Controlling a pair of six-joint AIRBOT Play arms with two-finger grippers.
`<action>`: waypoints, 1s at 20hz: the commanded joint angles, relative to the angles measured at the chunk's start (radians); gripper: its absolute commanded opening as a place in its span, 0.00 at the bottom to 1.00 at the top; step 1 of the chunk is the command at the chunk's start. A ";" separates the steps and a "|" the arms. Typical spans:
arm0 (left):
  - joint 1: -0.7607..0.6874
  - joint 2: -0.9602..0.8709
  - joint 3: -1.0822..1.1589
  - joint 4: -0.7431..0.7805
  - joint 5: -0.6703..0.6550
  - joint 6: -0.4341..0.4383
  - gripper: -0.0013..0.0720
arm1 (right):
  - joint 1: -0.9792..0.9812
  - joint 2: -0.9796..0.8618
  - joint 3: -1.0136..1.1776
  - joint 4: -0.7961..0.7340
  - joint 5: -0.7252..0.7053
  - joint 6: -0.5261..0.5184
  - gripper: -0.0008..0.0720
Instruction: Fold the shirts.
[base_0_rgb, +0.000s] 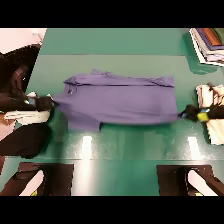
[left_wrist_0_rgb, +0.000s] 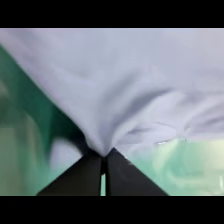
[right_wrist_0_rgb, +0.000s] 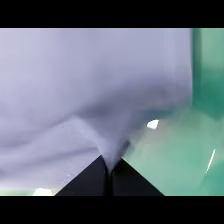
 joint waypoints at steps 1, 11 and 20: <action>0.001 0.050 0.328 0.029 -0.084 -0.013 0.05 | 0.028 0.135 0.275 -0.005 -0.015 0.000 0.03; 0.001 0.050 1.256 0.029 0.050 -0.124 0.04 | 0.028 0.224 1.105 -0.288 0.026 0.041 0.03; 0.001 -0.056 0.955 0.010 -0.065 -0.136 0.04 | 0.029 -0.034 1.118 -0.316 0.297 0.049 0.03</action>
